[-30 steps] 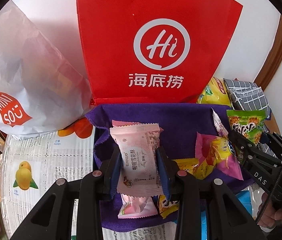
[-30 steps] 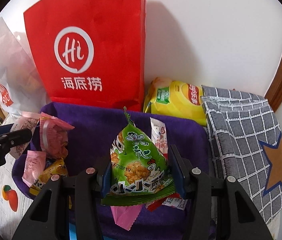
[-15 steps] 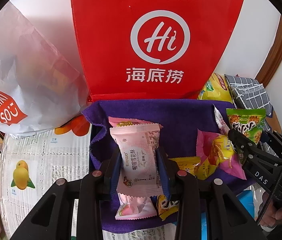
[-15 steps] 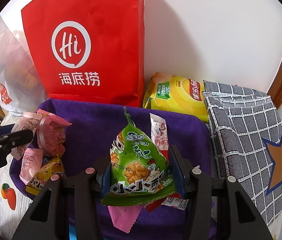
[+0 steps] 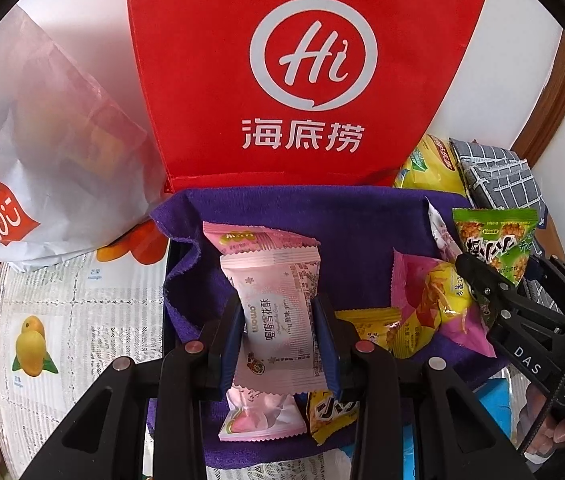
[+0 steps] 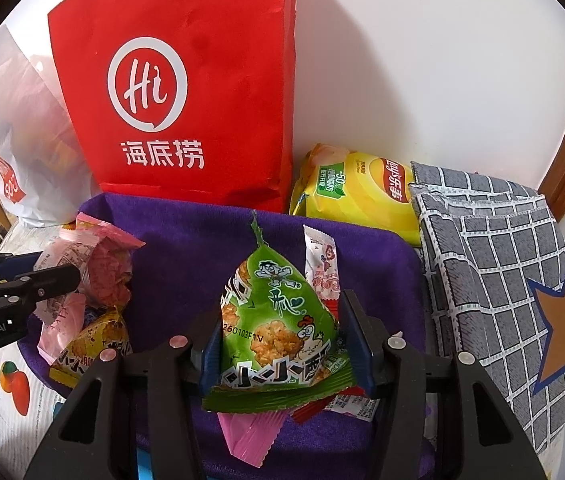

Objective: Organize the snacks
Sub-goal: 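Lower both packets onto the purple towel and open both grippers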

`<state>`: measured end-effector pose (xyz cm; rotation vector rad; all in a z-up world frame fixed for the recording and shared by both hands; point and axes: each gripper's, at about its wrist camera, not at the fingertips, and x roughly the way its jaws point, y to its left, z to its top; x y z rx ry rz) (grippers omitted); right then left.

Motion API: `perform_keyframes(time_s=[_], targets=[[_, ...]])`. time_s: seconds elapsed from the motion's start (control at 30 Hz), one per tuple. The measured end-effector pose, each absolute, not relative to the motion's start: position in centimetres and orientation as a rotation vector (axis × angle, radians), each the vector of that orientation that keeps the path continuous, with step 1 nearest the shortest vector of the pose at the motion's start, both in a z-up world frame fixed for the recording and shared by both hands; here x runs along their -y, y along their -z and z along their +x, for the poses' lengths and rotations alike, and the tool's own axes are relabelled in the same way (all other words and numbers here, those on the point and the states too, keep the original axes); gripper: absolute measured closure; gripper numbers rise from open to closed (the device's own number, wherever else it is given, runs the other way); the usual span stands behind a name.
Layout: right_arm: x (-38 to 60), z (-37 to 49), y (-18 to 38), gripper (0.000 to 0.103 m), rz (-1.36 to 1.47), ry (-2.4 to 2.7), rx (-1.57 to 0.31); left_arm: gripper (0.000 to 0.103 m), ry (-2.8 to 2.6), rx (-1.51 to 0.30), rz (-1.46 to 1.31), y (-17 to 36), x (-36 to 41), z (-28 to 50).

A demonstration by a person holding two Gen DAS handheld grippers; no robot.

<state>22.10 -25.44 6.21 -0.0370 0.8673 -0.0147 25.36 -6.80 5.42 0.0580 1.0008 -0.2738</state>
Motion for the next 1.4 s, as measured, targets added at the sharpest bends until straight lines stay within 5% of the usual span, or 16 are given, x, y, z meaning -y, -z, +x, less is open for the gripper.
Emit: perform_keyframes(time_s=[1.23, 1.4], targets=[[24.4, 21.7, -6.0, 0.045, -0.067, -0.023, -0.891, 0.069, 0.323, -1.024, 0.035, -4.5, 7.5, 25.6], [24.1, 21.4, -6.7, 0.034, -0.069, -0.029, -0.872, 0.055, 0.322, -1.006, 0.045, -5.3, 7.4, 25.3]])
